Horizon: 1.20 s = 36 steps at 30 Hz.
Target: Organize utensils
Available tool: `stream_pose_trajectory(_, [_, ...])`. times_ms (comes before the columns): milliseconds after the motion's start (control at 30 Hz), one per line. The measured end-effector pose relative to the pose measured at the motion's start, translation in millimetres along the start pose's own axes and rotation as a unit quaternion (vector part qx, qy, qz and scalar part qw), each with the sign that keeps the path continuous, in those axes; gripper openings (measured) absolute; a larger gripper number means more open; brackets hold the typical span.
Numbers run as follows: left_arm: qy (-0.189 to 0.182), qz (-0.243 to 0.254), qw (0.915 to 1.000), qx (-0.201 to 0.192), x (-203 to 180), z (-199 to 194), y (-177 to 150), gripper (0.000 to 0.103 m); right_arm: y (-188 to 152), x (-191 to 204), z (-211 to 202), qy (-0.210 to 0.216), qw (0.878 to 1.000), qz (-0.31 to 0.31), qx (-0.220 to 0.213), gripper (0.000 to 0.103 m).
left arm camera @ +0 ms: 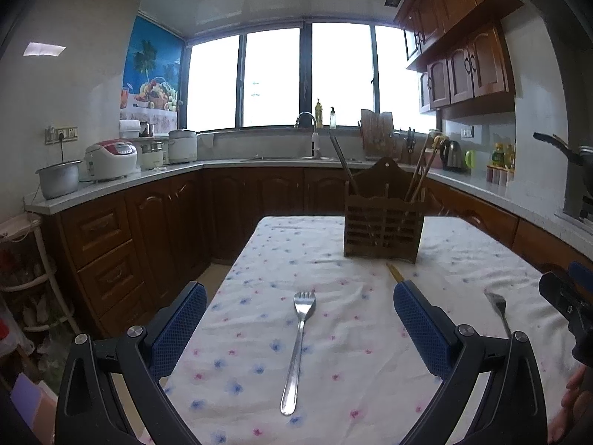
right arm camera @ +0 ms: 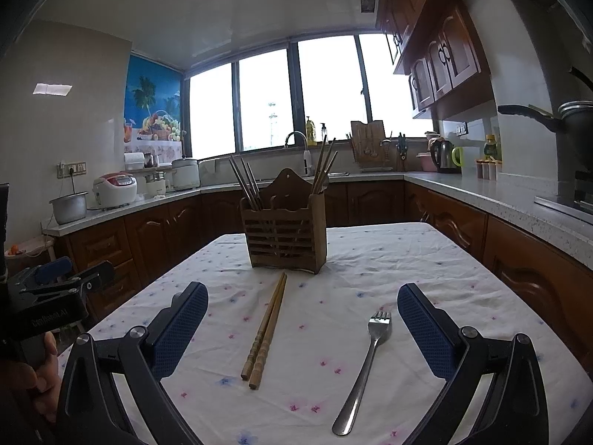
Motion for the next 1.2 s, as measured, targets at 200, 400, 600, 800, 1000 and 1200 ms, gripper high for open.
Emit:
stream_pose_trajectory(200, [-0.014,-0.013,0.9998,0.011,-0.7,10.3,1.8,0.102,11.5,-8.4,6.7,-0.015,1.000,-0.013,0.014,0.103])
stream_pose_trajectory(400, [-0.006,0.008,0.9999,0.003,-10.5,17.8,13.7,0.102,30.5,-22.8,12.9,-0.013,0.999,-0.014,0.032,0.103])
stream_pose_trajectory(600, [-0.021,0.013,0.9995,0.020,-20.3,23.0,10.2,0.102,22.6,-30.9,16.2,-0.031,0.999,-0.004,0.031,0.103])
stream_pose_trajectory(800, [-0.009,0.013,0.9993,0.035,-22.6,22.0,-1.7,0.102,-4.5,-32.3,19.8,-0.015,0.999,0.020,0.047,0.103])
stream_pose_trajectory(1000, [0.002,0.021,0.9986,0.049,-26.3,23.9,-3.8,0.102,-9.7,-30.3,20.5,-0.020,0.998,0.011,0.051,0.103])
stream_pose_trajectory(1200, [0.009,0.028,0.9976,0.062,-30.8,21.2,-2.4,0.102,-11.7,-33.3,19.1,-0.020,0.998,0.019,0.054,0.103])
Point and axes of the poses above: each gripper's, at about its wrist camera, not at the fingertips, and z roughly the way its jaws point, x to its left, y to its top, the point moved 7 cm from there along z, roughly the way its jaws point, and after that the axes turned 1 degree about -z, right-handed, at the moved point
